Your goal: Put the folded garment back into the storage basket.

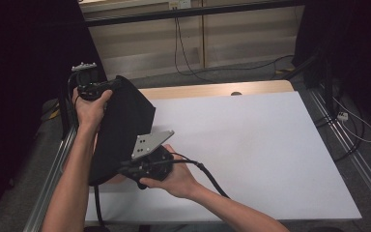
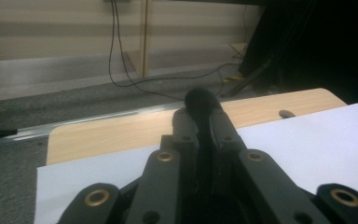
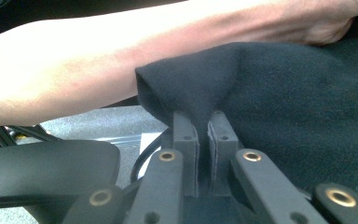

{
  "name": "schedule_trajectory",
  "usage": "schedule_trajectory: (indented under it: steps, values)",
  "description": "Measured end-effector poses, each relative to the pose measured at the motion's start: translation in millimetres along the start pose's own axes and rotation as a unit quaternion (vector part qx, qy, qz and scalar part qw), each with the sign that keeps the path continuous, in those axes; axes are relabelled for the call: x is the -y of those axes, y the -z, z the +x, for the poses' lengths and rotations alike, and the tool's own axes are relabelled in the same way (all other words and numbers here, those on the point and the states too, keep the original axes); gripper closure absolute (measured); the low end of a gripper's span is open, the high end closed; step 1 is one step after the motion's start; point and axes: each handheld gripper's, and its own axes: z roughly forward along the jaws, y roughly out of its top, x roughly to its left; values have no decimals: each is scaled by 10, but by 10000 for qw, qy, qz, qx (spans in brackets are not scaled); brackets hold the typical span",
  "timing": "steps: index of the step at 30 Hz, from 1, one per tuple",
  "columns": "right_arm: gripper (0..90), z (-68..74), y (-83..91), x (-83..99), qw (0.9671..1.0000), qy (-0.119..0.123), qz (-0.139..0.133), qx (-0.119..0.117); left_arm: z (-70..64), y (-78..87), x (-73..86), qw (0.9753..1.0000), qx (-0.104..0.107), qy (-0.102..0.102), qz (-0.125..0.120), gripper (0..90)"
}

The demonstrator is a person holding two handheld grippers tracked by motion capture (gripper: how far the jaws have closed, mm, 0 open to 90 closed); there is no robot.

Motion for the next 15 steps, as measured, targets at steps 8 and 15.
schedule_trajectory:
  steps: [8,15]
  values:
    - [853,-13,-84,-62,10000,64,15,-37,51,10,-24,10000,-26,-31,13,834]
    - [853,-22,-151,-118,10000,78,8,-50,130,84,-59,10000,-66,-1,-65,834]
